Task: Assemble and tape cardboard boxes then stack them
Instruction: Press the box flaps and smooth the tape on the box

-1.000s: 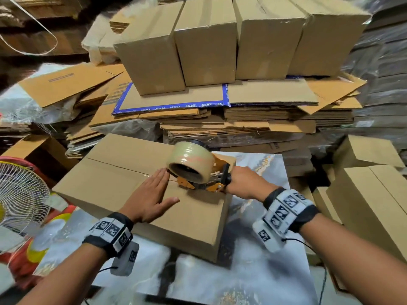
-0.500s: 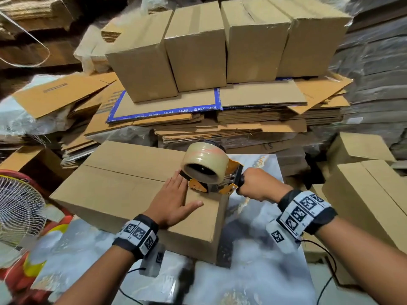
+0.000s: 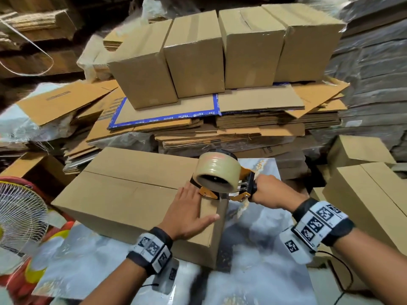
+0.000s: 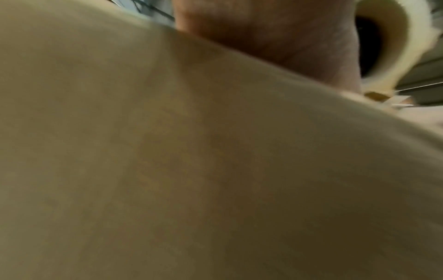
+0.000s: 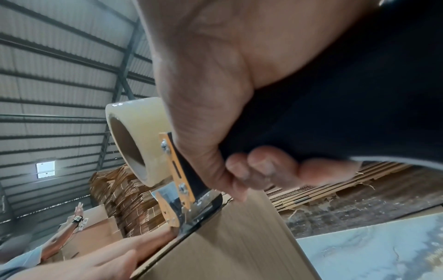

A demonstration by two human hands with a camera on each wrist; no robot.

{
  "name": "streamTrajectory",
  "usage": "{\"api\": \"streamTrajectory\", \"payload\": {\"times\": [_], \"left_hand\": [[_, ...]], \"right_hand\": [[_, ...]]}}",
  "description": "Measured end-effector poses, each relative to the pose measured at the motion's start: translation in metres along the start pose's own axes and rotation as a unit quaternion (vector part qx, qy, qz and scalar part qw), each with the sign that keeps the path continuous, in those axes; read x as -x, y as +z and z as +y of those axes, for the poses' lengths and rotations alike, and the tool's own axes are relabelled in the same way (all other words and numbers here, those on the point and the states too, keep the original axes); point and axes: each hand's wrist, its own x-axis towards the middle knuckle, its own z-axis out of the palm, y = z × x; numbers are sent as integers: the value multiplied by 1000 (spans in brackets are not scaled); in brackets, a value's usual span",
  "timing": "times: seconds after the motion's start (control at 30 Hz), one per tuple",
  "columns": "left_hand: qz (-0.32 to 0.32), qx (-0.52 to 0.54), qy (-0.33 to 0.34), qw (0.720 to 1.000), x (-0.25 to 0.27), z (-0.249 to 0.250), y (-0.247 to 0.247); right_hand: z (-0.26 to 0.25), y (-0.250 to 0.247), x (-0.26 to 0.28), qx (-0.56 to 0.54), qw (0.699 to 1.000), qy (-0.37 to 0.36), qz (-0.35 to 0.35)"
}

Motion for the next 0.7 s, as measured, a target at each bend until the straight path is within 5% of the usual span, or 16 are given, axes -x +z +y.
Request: {"api": "streamTrajectory", "payload": {"times": [0.13,0.5,0.7], "left_hand": [[10,-7,13,1000,-6,23,6],[46,48,58,996,-2,-24,-1],[-17,-5,21,1000,-6,-28,5]], "right_hand": [[0,4,4,-27,1000,2,5],[-8,29,-6,-45,999,-23,11],[42,37,21,-30,1000,10,3]]}}
